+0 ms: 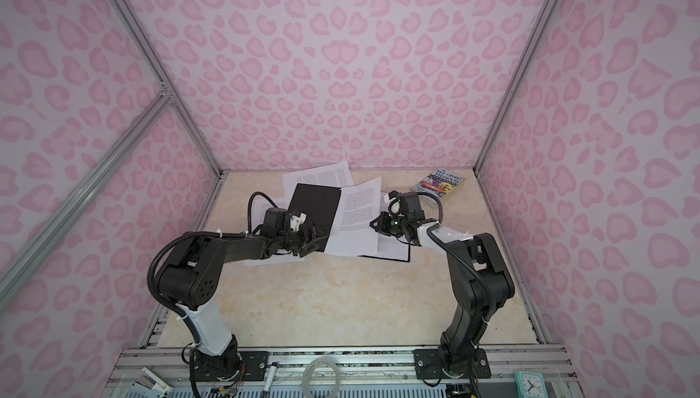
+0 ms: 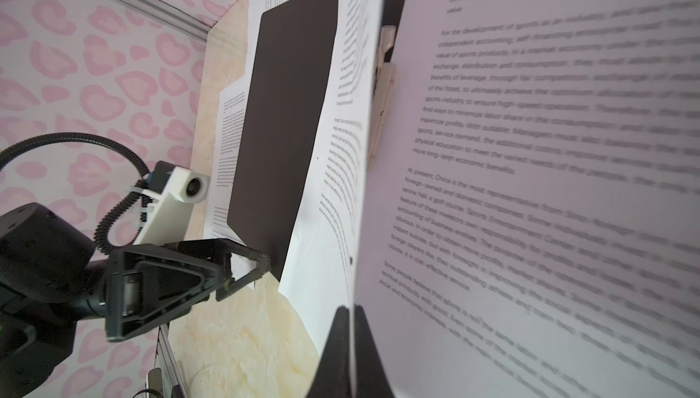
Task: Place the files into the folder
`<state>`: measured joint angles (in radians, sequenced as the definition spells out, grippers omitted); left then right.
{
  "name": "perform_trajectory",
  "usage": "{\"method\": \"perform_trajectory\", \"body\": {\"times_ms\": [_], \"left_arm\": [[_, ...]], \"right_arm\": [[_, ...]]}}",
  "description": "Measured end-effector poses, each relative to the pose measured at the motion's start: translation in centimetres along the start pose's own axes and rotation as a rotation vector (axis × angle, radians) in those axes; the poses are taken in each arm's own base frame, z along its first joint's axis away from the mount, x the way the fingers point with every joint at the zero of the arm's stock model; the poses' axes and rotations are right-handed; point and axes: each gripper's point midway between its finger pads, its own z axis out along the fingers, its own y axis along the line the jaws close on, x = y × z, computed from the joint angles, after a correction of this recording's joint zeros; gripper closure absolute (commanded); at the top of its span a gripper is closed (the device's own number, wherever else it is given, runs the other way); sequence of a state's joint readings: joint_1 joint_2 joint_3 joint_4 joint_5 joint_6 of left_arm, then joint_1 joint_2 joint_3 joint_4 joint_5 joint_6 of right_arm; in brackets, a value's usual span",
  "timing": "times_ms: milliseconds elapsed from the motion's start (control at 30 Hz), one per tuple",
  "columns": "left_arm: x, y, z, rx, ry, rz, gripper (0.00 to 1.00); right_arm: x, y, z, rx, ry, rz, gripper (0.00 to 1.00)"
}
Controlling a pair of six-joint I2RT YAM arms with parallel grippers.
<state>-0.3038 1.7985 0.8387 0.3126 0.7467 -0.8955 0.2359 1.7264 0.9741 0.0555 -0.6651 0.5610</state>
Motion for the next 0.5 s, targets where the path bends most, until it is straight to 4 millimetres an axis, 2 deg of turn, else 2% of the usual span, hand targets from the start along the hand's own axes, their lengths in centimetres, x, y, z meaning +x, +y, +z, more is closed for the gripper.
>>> {"method": "perform_trajectory", "body": {"times_ms": [167, 300, 400, 500], "left_arm": [[0.2, -3.7, -2.2, 0.091, -0.066, 0.118, 0.02], [0.8, -5.8, -2.8, 0.125, -0.081, 0.195, 0.02], [0.9, -5.9, -2.6, 0.126, -0.078, 0.201, 0.02], [0.8, -5.5, -2.3, 0.122, -0.074, 0.195, 0.02]], "right_arm": [[-0.5, -4.2, -4.1, 0.144, -0.027, 0.033, 1.0], [0.2, -6.8, -5.9, 0.252, -0.004, 0.03, 1.0], [0.6, -7.4, -6.0, 0.27, 0.018, 0.027, 1.0], [0.7, -6.7, -5.5, 0.251, 0.037, 0.0, 1.0]]}}
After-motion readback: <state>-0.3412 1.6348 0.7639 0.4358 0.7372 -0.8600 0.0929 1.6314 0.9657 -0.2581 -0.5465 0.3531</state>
